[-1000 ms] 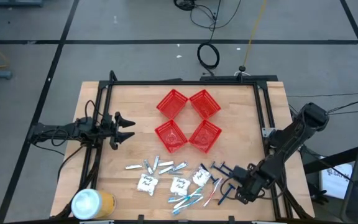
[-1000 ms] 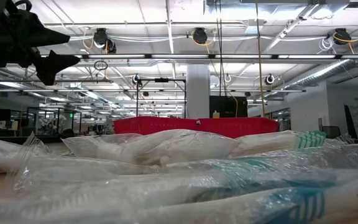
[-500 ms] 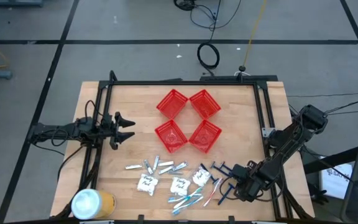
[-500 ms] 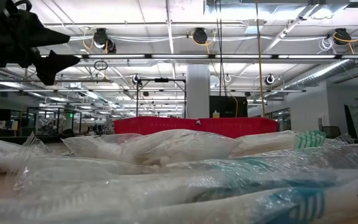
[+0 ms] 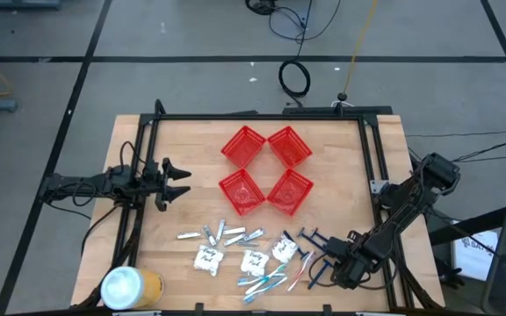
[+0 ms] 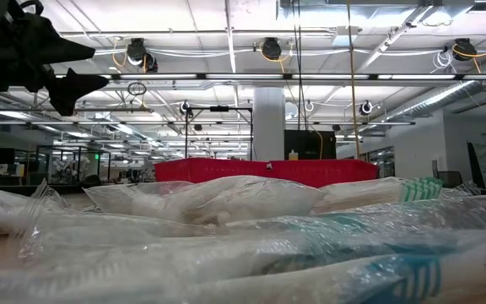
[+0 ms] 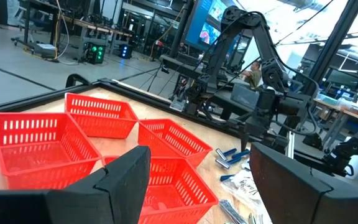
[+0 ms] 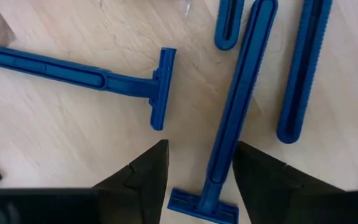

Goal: Pick & Place Travel size toiletries
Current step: Put the blue razor into the top right red bin

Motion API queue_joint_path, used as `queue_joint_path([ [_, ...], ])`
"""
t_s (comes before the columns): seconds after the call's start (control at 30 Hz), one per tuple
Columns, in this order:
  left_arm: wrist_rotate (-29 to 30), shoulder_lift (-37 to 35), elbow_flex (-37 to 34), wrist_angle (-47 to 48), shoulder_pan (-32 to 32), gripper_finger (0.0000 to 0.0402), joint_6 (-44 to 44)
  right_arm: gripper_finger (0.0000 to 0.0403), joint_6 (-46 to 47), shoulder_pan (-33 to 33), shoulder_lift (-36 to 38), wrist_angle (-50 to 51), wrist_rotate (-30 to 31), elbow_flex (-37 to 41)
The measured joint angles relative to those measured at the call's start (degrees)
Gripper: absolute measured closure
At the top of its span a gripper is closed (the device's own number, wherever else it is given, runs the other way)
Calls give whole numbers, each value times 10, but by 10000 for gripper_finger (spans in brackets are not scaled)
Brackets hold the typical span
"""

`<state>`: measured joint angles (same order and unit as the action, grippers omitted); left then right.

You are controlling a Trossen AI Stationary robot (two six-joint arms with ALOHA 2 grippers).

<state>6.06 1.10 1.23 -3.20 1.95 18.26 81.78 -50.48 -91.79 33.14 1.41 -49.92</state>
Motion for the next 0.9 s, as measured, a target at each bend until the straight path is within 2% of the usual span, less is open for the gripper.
queue_joint_path([
  [0.33,0,0,0,0,0,131,0,282,0,0,-4,8,1,1],
  [0.77,0,0,0,0,0,131,0,366,0,0,-5,9,0,1],
  [0.9,0,0,0,0,0,131,0,375,0,0,-5,9,-3,1],
])
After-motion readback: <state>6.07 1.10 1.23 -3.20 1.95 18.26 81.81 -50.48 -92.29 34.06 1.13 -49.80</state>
